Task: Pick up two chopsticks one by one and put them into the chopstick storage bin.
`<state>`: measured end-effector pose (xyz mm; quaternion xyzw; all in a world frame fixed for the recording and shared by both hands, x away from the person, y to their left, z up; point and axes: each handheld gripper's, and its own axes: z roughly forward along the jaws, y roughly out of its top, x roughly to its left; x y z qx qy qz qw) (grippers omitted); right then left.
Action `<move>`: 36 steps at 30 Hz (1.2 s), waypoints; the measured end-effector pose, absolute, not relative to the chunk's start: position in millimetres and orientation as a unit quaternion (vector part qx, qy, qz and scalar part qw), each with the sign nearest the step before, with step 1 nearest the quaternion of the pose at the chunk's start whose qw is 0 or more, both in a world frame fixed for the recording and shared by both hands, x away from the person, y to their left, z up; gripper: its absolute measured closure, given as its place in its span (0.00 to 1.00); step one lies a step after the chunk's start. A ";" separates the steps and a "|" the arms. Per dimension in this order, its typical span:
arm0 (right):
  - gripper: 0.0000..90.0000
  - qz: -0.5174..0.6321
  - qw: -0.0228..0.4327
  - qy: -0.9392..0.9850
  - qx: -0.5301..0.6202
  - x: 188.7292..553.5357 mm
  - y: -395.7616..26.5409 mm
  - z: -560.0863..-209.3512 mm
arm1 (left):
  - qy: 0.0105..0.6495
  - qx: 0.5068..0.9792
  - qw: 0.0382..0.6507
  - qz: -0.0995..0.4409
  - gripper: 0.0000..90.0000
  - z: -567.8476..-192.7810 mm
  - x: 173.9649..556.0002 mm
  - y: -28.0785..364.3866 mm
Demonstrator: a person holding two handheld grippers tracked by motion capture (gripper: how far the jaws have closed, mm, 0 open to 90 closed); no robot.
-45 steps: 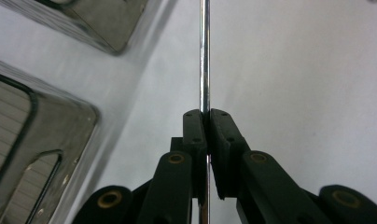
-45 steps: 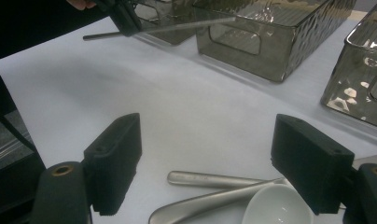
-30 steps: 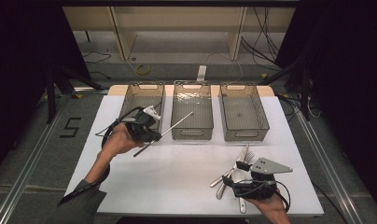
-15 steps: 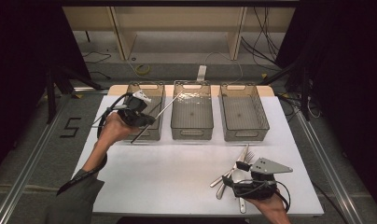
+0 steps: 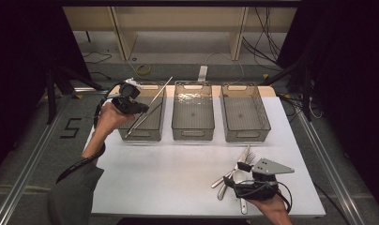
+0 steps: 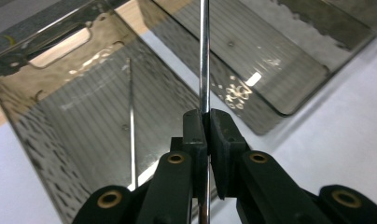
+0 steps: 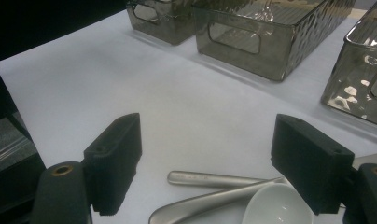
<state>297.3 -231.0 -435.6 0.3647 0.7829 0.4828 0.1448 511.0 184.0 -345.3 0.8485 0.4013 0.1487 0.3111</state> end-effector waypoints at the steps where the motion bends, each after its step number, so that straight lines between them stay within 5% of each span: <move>1: 0.28 0.483 0.145 0.783 0.365 297.3 -231.1 -435.6 | 0.406 0.846 0.312 0.151 0.94 -345.8 513.0 185.3; 36: 0.28 0.484 0.140 0.784 0.363 298.4 -231.7 -437.1 | 0.452 0.820 0.305 0.174 0.94 -362.4 556.1 200.1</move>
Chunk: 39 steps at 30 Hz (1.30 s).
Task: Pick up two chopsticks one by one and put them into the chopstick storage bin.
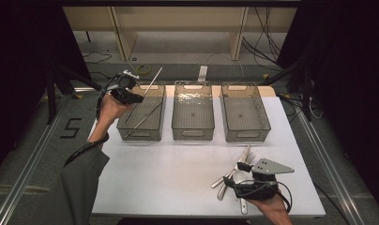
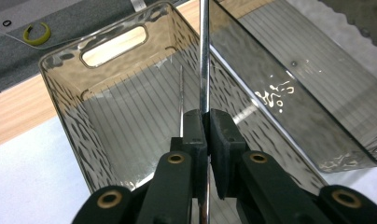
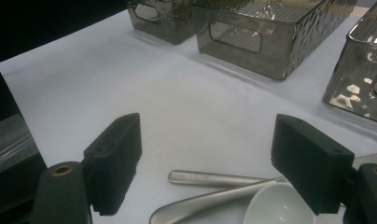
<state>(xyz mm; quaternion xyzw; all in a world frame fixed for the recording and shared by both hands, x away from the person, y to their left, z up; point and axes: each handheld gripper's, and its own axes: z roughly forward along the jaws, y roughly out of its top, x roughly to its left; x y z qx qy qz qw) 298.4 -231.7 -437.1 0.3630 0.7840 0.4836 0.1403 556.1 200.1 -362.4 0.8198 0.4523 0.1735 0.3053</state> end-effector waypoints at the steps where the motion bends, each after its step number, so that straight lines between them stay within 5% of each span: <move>1: 0.28 0.483 0.141 0.784 0.363 298.2 -231.5 -437.1 | 0.454 0.817 0.309 0.174 0.94 -364.4 556.6 200.6; 39: 0.28 0.483 0.140 0.783 0.365 297.5 -231.7 -437.1 | 0.482 0.809 0.293 0.165 0.94 -407.8 555.9 214.3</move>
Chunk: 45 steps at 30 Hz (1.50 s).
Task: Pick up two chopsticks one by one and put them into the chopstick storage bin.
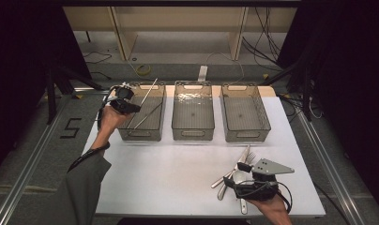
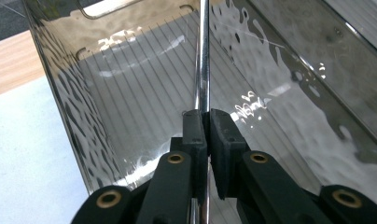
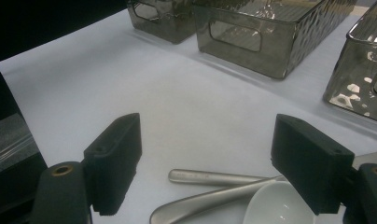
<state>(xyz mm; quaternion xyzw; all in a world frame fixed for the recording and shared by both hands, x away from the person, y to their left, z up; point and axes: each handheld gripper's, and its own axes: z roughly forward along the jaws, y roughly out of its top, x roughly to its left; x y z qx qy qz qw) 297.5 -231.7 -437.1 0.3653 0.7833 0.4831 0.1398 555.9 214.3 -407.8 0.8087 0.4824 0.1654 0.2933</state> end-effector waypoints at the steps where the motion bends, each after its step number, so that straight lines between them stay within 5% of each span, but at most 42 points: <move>1: 0.28 0.483 0.140 0.783 0.366 297.4 -231.7 -437.1 | 0.482 0.810 0.292 0.164 0.94 -408.4 555.7 214.8; 11: 0.28 0.483 0.140 0.783 0.365 297.4 -231.8 -437.1 | 0.486 0.811 0.277 0.173 0.92 -414.2 553.7 213.5; 26: 0.29 0.482 0.134 0.780 0.376 298.3 -233.4 -437.0 | 0.515 0.769 0.341 0.166 0.43 -397.0 519.6 216.1; 45: 0.31 0.431 0.156 0.793 0.402 298.4 -231.1 -435.0 | 0.480 0.741 0.450 0.132 0.27 -383.7 452.7 222.0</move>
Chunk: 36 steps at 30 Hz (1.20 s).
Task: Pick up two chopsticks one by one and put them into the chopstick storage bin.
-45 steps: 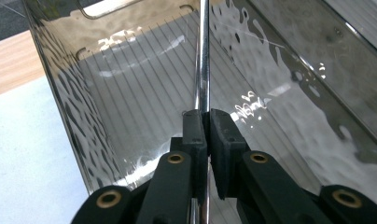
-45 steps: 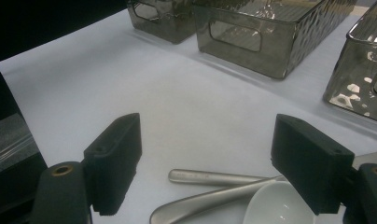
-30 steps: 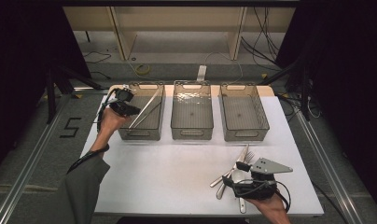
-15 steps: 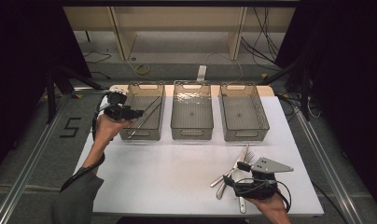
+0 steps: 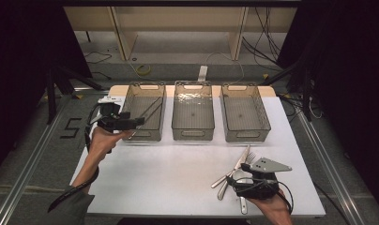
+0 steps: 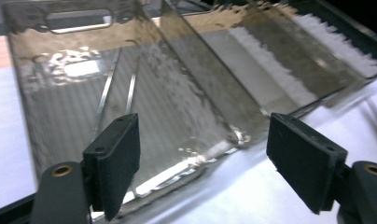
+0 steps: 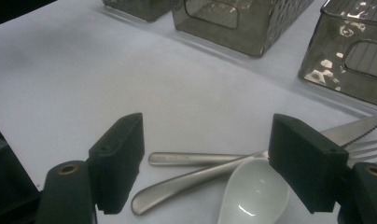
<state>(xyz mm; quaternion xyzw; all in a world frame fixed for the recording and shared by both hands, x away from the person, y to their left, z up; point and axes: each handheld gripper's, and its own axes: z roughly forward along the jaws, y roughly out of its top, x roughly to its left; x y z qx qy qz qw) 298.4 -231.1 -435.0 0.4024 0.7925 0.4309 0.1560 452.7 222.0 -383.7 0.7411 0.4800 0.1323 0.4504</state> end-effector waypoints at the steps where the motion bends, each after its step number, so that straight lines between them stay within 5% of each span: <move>1: 0.31 0.427 0.157 0.793 0.405 298.3 -231.3 -434.7 | 0.481 0.738 0.454 0.132 0.26 -384.4 450.0 222.3; 22: 0.30 0.356 0.163 0.814 0.429 297.7 -234.5 -435.1 | 0.442 0.710 0.535 0.123 0.20 -413.0 389.8 232.3; 36: 0.30 0.302 0.155 0.826 0.450 298.5 -237.1 -439.4 | 0.411 0.735 0.523 0.130 0.18 -417.4 374.8 221.3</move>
